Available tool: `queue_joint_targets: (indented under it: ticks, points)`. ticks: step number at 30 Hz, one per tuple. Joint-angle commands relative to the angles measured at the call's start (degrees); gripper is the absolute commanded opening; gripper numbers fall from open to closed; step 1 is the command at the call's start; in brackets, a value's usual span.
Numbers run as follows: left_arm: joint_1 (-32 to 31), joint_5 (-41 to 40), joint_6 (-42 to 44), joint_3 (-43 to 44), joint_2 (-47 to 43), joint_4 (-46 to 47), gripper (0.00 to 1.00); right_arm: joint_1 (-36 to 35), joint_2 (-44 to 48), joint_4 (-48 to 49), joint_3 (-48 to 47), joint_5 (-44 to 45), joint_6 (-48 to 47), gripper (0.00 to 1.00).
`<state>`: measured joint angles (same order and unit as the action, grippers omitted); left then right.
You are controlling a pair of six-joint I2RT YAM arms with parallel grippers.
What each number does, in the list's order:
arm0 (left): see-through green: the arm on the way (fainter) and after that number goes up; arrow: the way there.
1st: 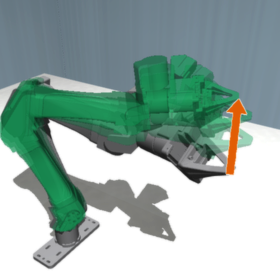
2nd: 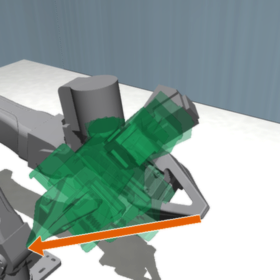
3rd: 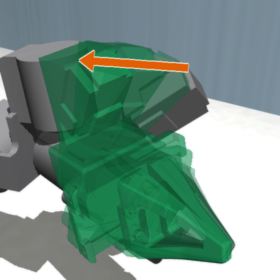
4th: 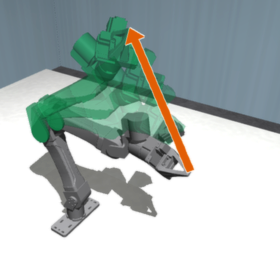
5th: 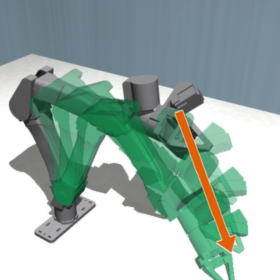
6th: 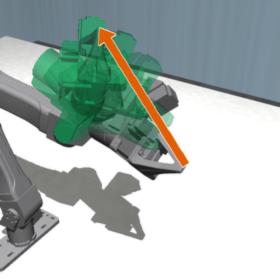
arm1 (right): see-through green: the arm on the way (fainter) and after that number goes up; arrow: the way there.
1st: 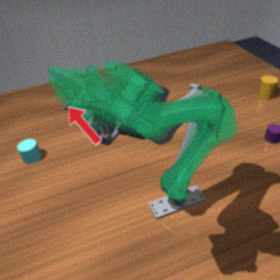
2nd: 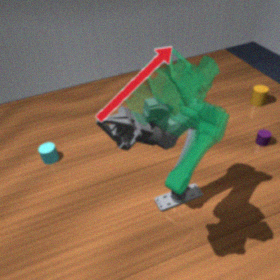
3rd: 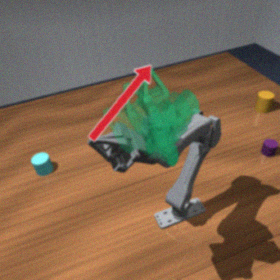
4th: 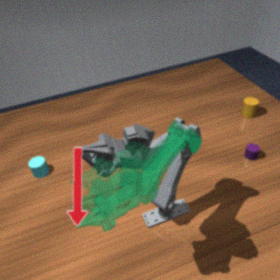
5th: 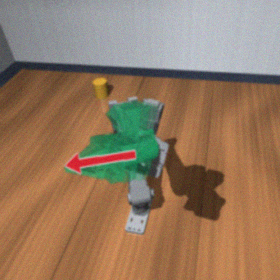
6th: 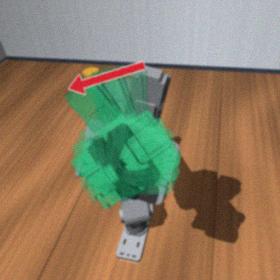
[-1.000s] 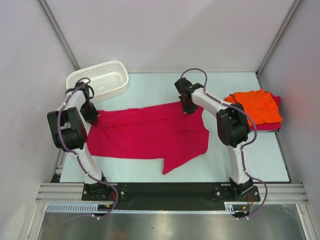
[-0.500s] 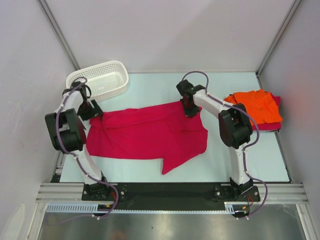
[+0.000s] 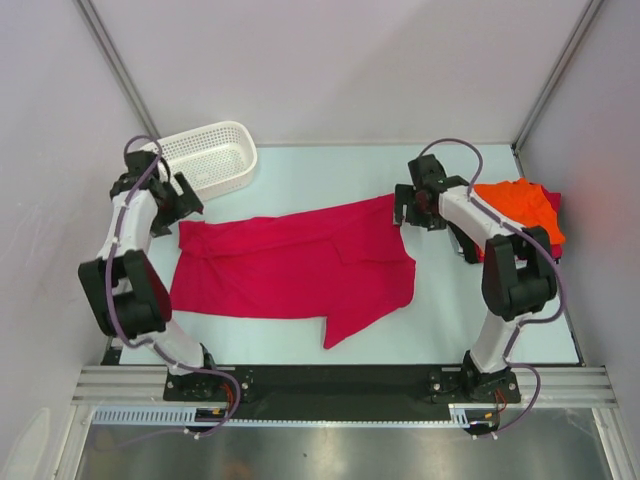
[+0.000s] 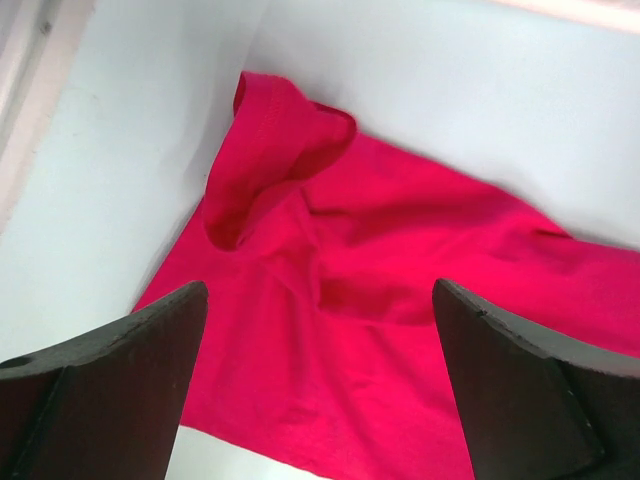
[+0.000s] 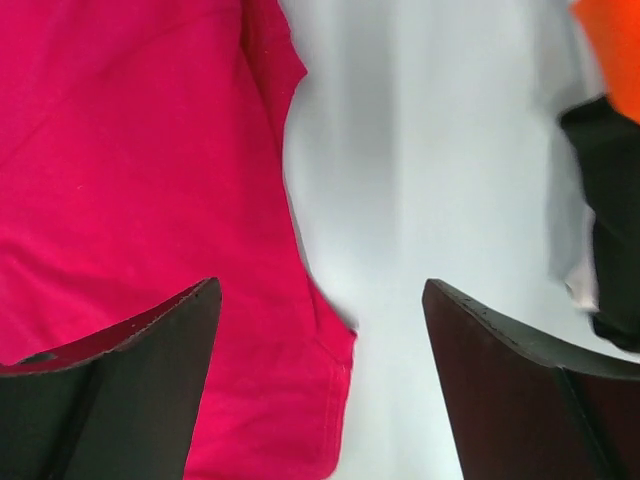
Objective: Fold and stack the t-shirts
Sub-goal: Fold the flattened tshirt in 1/3 of the way
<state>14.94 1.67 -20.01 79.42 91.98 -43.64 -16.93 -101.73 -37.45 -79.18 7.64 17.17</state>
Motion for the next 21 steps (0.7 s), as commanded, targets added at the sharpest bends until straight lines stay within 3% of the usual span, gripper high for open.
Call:
queue_joint_targets:
  ticks: [1, 17, 20, 21]
  points:
    - [0.18, -1.58, 2.69, 0.56, 5.83, 0.92, 1.00, 1.19, -6.35, 7.12, -0.45, -5.42, 0.50, 0.88]
    - [0.88, -5.89, 0.68, 3.20, 18.22, 2.33, 1.00, 1.46, -24.56, 10.90, -16.18, -11.06, 1.02, 0.85]
    - [0.79, -5.98, -0.20, 4.08, 20.07, 1.98, 1.00, 1.46, -28.07, 10.47, -19.68, -13.43, 0.94, 0.80]
    - [0.62, -5.98, -0.55, 4.51, 20.60, 2.06, 0.96, 1.46, -28.78, 10.21, -20.57, -14.48, 0.85, 0.70]
